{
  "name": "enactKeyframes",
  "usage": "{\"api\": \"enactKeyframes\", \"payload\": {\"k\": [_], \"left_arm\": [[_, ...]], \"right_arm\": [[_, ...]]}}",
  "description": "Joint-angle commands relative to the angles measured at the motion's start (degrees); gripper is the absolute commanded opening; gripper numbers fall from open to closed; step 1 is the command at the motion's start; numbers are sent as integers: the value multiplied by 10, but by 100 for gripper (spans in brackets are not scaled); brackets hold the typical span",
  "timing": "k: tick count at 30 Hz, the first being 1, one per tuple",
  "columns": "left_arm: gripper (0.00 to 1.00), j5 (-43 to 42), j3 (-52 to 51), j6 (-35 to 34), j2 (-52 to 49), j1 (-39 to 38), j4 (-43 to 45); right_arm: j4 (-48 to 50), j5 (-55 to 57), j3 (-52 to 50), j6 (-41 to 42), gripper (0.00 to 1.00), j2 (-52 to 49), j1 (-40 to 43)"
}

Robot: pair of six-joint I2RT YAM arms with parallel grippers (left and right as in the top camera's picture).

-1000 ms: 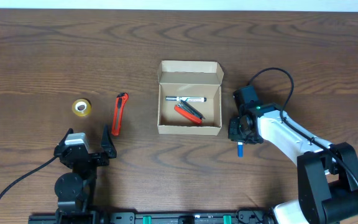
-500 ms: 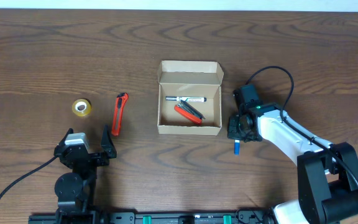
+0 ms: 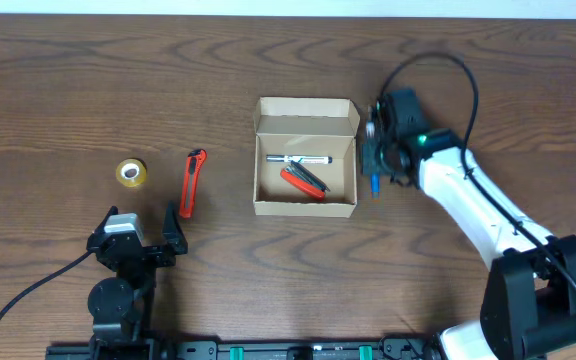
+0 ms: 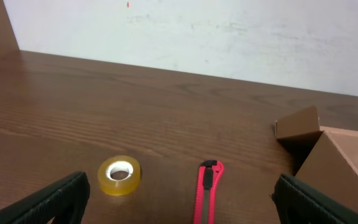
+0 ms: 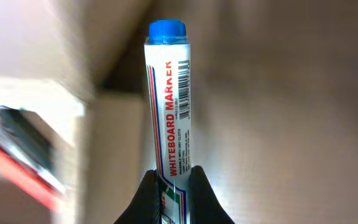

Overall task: Pack container
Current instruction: 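Carry the blue-capped marker into the box and release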

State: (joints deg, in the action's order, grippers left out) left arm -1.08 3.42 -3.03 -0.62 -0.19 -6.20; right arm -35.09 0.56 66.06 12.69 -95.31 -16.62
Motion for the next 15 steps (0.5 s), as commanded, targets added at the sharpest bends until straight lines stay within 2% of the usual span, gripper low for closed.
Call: {"api": "enactKeyframes", "payload": {"k": [1, 4, 6, 9, 11, 15], "left_arm": [[95, 0, -16, -4, 3, -2, -13], [95, 0, -16, -4, 3, -2, -13], [95, 0, -16, -4, 4, -2, -13], [95, 0, -16, -4, 3, -2, -13], [95, 0, -16, -4, 3, -2, -13], [95, 0, -16, -4, 3, -2, -13]], "right_arm": [[0, -33, 64, -130, 1, 17, 5], [-1, -75, 102, -228, 1, 17, 5], [-12, -115, 120, -325, 1, 17, 5], [-67, -190, 143, -490, 1, 17, 4], [-112, -218, 161, -567, 1, 17, 4], [-200, -224, 219, -616, 1, 17, 2]]}}
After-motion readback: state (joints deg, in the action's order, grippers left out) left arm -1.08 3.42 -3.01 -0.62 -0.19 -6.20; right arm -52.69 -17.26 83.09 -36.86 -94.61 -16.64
